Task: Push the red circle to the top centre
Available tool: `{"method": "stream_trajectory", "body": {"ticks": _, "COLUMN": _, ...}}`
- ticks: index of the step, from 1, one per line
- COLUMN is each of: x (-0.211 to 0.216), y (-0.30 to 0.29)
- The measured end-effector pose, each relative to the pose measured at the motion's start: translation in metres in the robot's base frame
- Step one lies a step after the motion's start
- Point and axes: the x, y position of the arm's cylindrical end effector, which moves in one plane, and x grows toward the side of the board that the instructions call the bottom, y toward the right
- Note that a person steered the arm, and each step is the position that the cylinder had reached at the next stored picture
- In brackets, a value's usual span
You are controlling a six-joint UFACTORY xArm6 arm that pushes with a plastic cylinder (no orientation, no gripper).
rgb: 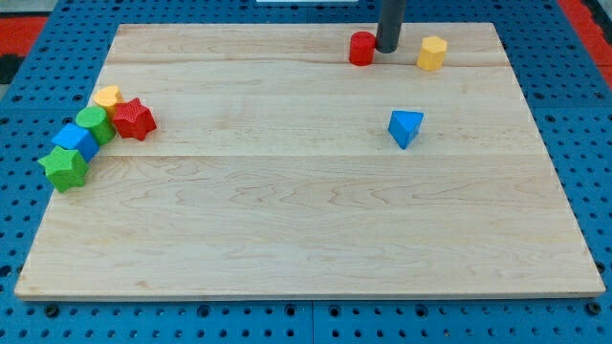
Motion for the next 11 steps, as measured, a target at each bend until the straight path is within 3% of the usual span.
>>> {"method": "stream_trajectory", "body": {"ticks": 6, "x": -0.002, "y": -0.052}}
{"method": "stream_trajectory", "body": {"ticks": 11, "x": 0.038, "y": -0.076}}
